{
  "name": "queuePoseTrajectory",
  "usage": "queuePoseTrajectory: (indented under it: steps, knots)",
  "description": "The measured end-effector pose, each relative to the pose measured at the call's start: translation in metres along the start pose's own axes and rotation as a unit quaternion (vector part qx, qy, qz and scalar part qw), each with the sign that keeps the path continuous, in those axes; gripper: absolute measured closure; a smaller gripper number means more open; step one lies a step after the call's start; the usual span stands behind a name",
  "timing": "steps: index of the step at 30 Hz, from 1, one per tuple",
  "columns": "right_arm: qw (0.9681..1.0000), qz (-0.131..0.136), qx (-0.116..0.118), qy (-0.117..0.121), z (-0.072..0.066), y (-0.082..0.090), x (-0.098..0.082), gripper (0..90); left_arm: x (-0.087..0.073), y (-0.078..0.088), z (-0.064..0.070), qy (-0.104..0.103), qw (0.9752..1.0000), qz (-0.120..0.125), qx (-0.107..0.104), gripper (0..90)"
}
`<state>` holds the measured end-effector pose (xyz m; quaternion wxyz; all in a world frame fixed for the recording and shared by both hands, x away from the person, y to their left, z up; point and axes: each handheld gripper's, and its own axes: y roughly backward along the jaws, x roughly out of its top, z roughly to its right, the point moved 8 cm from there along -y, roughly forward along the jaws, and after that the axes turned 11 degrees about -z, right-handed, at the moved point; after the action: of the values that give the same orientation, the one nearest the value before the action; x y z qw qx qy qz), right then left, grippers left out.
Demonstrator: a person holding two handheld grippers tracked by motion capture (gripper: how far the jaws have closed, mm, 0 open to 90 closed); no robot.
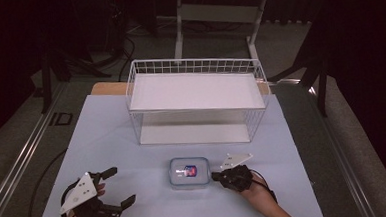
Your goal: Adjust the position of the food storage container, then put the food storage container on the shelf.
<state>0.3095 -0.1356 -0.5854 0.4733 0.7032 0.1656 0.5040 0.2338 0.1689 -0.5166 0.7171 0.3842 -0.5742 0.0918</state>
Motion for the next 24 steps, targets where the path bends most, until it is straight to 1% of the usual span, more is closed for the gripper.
queuePoseTrajectory:
  steps: [2,3,4,5,6,7,8,9,10,11,12,13,14,15,16,17,18,19,20,21,22,23,24]
  knots:
    - [1.0000,0.000,-0.006,0.003,0.000,0.000,0.002,90.0,0.000,-0.001,0.000,0.003,1.0000,0.001,-0.004,0.9]
    - [1.0000,0.001,-0.006,0.000,0.001,0.001,0.002,90.0,0.000,-0.001,0.002,0.004,0.9998,0.005,-0.018,0.9]
    - [0.9999,0.001,-0.012,0.002,0.002,0.002,0.002,90.0,0.000,-0.001,0.003,-0.001,0.9998,0.004,-0.018,0.9]
    - [0.9999,0.003,-0.017,0.000,0.003,0.004,0.001,90.0,0.000,-0.001,0.005,-0.005,0.9997,0.003,-0.023,0.9]
    - [0.9999,0.003,-0.017,0.000,0.003,0.004,0.001,90.0,0.000,-0.001,0.005,-0.005,0.9997,0.003,-0.023,0.9]
    - [0.9996,0.004,-0.029,0.001,0.006,0.007,0.000,90.0,0.000,-0.002,0.006,-0.006,0.9996,0.003,-0.028,0.9]
    - [0.9992,0.006,-0.040,0.001,0.008,0.010,-0.001,89.9,0.000,-0.003,0.007,-0.007,0.9994,-0.002,-0.035,0.9]
    - [0.9984,0.011,-0.055,-0.005,0.012,0.016,-0.004,89.9,-0.001,-0.004,0.008,-0.009,0.9992,-0.006,-0.038,0.9]
    - [0.9980,0.015,-0.061,-0.010,0.014,0.019,-0.005,89.8,-0.001,-0.005,0.009,-0.010,0.9990,-0.008,-0.042,0.9]
    - [0.9975,0.021,-0.065,-0.017,0.015,0.023,-0.005,88.3,-0.003,-0.007,0.014,-0.003,0.9976,-0.025,-0.065,0.9]
    - [0.9975,0.021,-0.065,-0.017,0.015,0.023,-0.005,88.3,-0.003,-0.007,0.014,-0.003,0.9976,-0.025,-0.065,0.9]
    - [0.9967,0.034,-0.069,-0.025,0.016,0.032,-0.005,84.5,-0.005,-0.009,0.015,0.000,0.9972,-0.033,-0.067,0.9]
    - [0.9963,0.041,-0.070,-0.028,0.016,0.037,-0.004,82.2,-0.006,-0.011,0.016,0.001,0.9967,-0.041,-0.070,0.9]
    - [0.9957,0.050,-0.071,-0.032,0.015,0.041,-0.003,77.8,-0.007,-0.012,0.018,0.003,0.9958,-0.051,-0.076,0.9]
    - [0.9957,0.050,-0.071,-0.032,0.015,0.041,-0.003,77.8,-0.007,-0.012,0.018,0.003,0.9958,-0.051,-0.076,0.9]
    - [0.9954,0.058,-0.068,-0.034,0.014,0.046,-0.002,72.7,-0.007,-0.016,0.021,0.007,0.9950,-0.062,-0.079,0.9]
    - [0.9948,0.065,-0.069,-0.036,0.010,0.053,0.001,66.0,-0.007,-0.016,0.022,0.007,0.9948,-0.062,-0.080,1.0]
    - [0.9944,0.070,-0.072,-0.035,0.008,0.056,0.002,61.2,-0.006,-0.018,0.024,0.006,0.9944,-0.066,-0.082,1.8]
    - [0.9938,0.076,-0.075,-0.031,0.005,0.060,0.004,56.3,-0.003,-0.019,0.025,0.003,0.9948,-0.064,-0.079,3.6]
    - [0.9932,0.086,-0.069,-0.036,0.000,0.066,0.007,43.8,0.002,-0.019,0.026,0.010,0.9949,-0.056,-0.083,4.2]
    - [0.9929,0.093,-0.064,-0.035,-0.003,0.069,0.009,41.0,0.002,-0.019,0.026,0.010,0.9949,-0.056,-0.083,4.3]
    - [0.9929,0.099,-0.059,-0.030,-0.006,0.071,0.010,31.2,0.006,-0.019,0.026,0.012,0.9951,-0.049,-0.085,4.3]
    - [0.9942,0.098,-0.043,-0.015,-0.012,0.073,0.012,22.7,0.009,-0.020,0.025,0.018,0.9951,-0.050,-0.083,4.2]
